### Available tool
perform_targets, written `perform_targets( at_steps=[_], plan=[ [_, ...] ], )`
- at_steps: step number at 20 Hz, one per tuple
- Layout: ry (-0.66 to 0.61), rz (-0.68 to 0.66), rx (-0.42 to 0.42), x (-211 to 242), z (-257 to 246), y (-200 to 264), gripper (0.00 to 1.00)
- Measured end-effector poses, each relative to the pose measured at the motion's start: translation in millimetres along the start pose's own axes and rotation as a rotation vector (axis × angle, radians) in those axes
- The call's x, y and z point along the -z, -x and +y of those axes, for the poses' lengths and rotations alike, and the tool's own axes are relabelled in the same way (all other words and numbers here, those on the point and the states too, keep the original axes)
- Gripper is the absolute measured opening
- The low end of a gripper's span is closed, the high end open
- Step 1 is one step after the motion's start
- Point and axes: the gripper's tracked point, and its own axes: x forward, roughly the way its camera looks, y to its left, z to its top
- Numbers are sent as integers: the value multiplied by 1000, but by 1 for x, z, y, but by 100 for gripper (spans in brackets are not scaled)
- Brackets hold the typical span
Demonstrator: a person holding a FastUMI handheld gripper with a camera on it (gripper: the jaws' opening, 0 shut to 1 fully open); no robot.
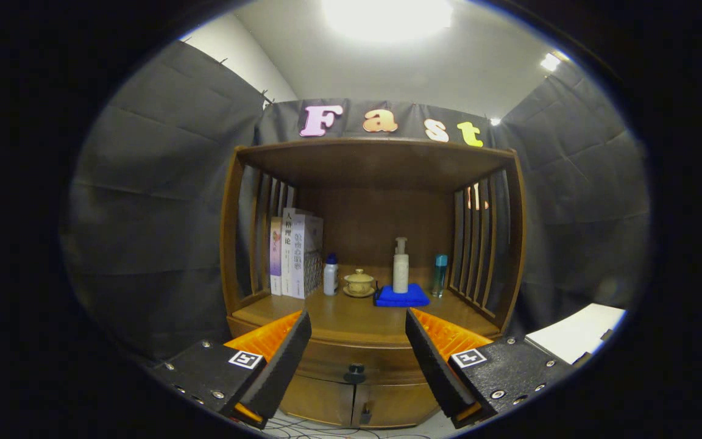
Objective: Pull open the drawer, take out the items inside it, and place them on the countertop above the cabinet.
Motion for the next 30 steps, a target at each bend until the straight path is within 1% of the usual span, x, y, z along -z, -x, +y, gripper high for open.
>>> perform_targets(
  at_steps=[2, 4, 8, 11, 13, 16, 21, 24, 27, 30],
  plan=[
    [-18, 32, -18, 12, -4, -9, 97],
    [-14, 59, -14, 26, -5, -15, 97],
    [-9, 90, -30, 51, 10, -29, 97],
    [25, 107, -38, 70, 20, -38, 97],
    [50, 123, -27, 86, 21, -45, 97],
    [51, 142, -7, 110, 20, -52, 96],
    [26, 155, 57, 144, 4, -67, 95],
    [53, 180, 82, 167, -6, -76, 95],
    [38, 210, 80, 190, -9, -82, 95],
    [12, 235, 76, 207, -13, -86, 92]
  ],
)
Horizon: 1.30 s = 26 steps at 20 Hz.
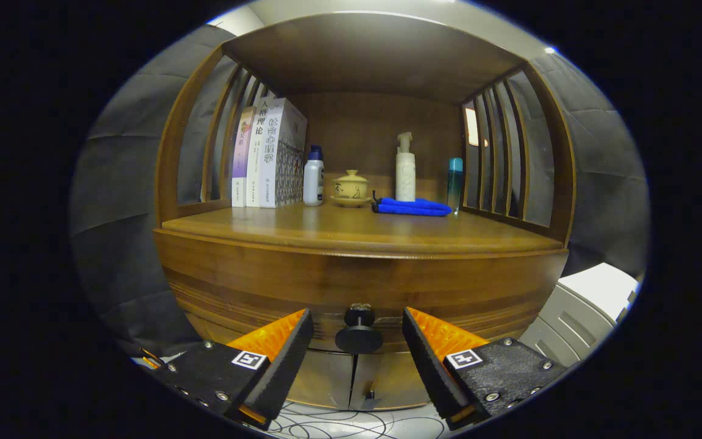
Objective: Pull open the drawer, take out the items inside it, and place them on the countertop above the cabinet.
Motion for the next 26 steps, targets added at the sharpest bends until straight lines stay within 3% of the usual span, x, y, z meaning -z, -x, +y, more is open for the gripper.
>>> perform_targets(
  at_steps=[3, 5, 8, 16, 26],
  plan=[
    [-19, -1, 15, 6, -9, -5, 79],
    [-51, -17, -28, 4, -1, -5, 71],
    [-49, -29, -50, 10, 1, -9, 47],
    [-21, -35, -49, 17, 2, -6, 36],
    [-26, -47, -58, 23, -2, 18, 36]
  ],
)
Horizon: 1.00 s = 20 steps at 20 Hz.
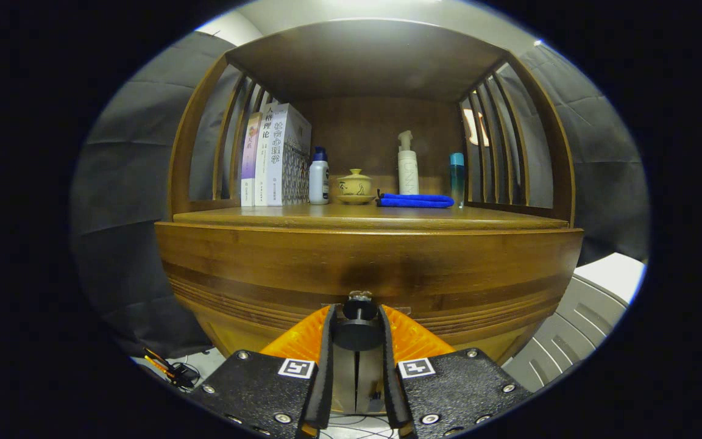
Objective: Pull open the drawer, take out the items inside it, and place them on the countertop above the cabinet.
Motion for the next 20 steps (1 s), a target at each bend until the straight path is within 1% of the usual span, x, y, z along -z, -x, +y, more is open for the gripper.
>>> perform_targets(
  at_steps=[7, 12, 15, 20],
  plan=[
    [2, -4, 17, 4, 1, 34, 36],
    [-23, 37, 10, 14, 3, 72, 36],
    [-40, 38, 0, 17, 5, 95, 36],
    [-11, 62, -13, 23, 9, 124, 36]
  ],
)
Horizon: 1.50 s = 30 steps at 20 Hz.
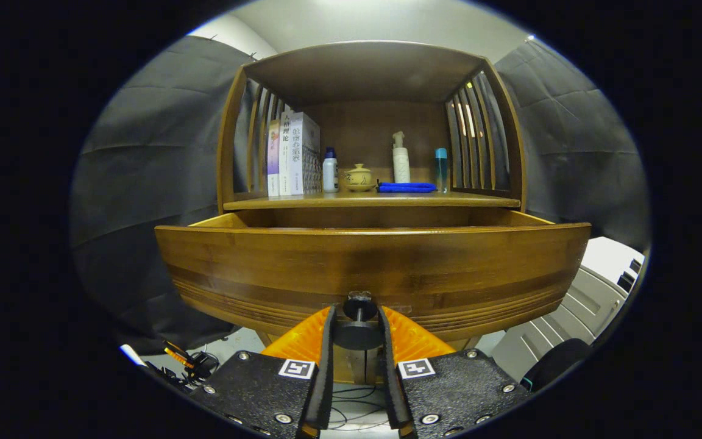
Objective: Pull open the drawer, take out the items inside it, and place them on the countertop above the cabinet.
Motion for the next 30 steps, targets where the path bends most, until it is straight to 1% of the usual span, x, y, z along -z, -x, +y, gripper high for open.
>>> perform_targets(
  at_steps=[7, 12, 15, 19, 20, 21, 22, 23, 25, 27, 30],
  plan=[
    [-17, 32, -16, 10, 4, 30, 36],
    [-72, 41, -18, 16, 7, 44, 36],
    [-56, 44, -28, 18, 10, 50, 36],
    [-52, 30, -19, 17, 12, 52, 37],
    [-40, 33, -15, 17, 12, 53, 42],
    [-27, 40, -20, 21, 12, 57, 50],
    [-11, 29, -39, 18, 15, 61, 58],
    [4, -2, -57, 11, 18, 65, 65],
    [12, -59, -51, -10, 18, 77, 81],
    [-12, -103, -44, -36, 22, 83, 96],
    [-17, -147, -12, -76, 17, 84, 96]
  ],
)
